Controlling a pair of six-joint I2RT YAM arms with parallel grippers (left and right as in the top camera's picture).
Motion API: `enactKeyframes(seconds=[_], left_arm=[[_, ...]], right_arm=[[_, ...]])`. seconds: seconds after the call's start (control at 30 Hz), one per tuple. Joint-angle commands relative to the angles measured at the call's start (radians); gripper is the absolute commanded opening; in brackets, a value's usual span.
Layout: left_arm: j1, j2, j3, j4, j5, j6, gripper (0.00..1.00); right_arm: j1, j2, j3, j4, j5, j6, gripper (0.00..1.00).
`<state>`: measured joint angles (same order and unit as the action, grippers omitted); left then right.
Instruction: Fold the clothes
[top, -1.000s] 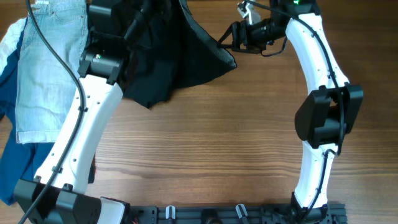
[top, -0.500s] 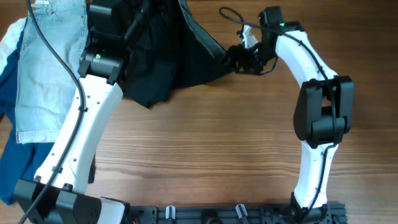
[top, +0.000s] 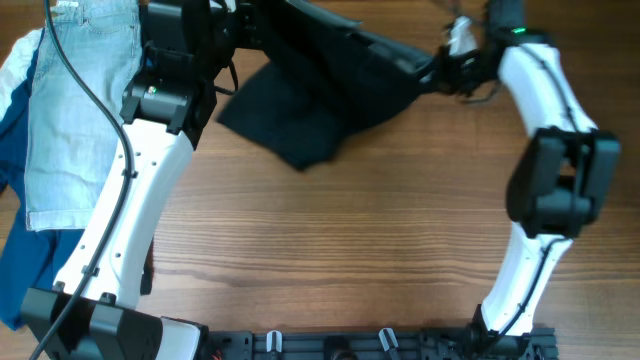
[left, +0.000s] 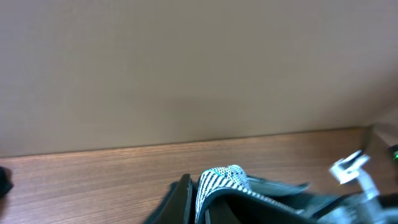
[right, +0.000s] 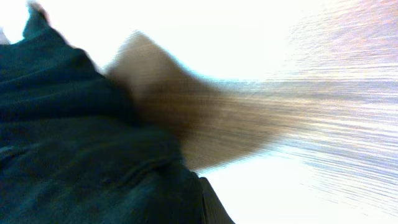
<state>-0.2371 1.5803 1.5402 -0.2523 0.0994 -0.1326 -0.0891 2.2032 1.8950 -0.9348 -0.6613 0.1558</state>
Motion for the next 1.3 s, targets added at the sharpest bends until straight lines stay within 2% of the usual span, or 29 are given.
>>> enactKeyframes(seconds=[0.0, 0.13, 0.33, 0.4, 0.53, 0.7, 0.83, 0.97, 1.27], left_arm=[[0.052, -0.090, 0.016, 0.074, -0.070, -0.001, 0.04], [-0.034, -0.187, 0.016, 0.124, -0.041, 0.025, 0.04], [-0.173, -0.373, 0.016, 0.140, -0.126, 0.137, 0.04], [-0.178, -0.423, 0.016, 0.132, -0.155, 0.155, 0.04], [-0.177, -0.485, 0.016, 0.100, -0.315, 0.199, 0.04], [-0.177, -0.505, 0.016, -0.025, -0.345, 0.211, 0.04], [-0.177, -0.496, 0.016, -0.137, -0.441, 0.211, 0.04], [-0.173, -0.429, 0.016, -0.224, -0.532, 0.211, 0.04], [-0.100, -0.062, 0.016, -0.211, -0.512, 0.177, 0.04]], right_arm=[[-0.096, -0.132, 0.116, -0.055, 0.045, -0.064, 0.04], [-0.146, -0.281, 0.184, -0.110, 0.077, -0.087, 0.04], [-0.225, -0.541, 0.228, -0.131, 0.150, -0.104, 0.04], [-0.261, -0.607, 0.228, -0.137, 0.159, -0.114, 0.04], [-0.347, -0.696, 0.228, -0.184, 0.161, -0.144, 0.04], [-0.397, -0.758, 0.228, -0.346, 0.174, -0.241, 0.04], [-0.397, -0.749, 0.227, -0.425, 0.233, -0.270, 0.04], [-0.387, -0.686, 0.227, -0.409, 0.236, -0.270, 0.04], [-0.192, -0.359, 0.227, -0.232, 0.270, -0.280, 0.04]])
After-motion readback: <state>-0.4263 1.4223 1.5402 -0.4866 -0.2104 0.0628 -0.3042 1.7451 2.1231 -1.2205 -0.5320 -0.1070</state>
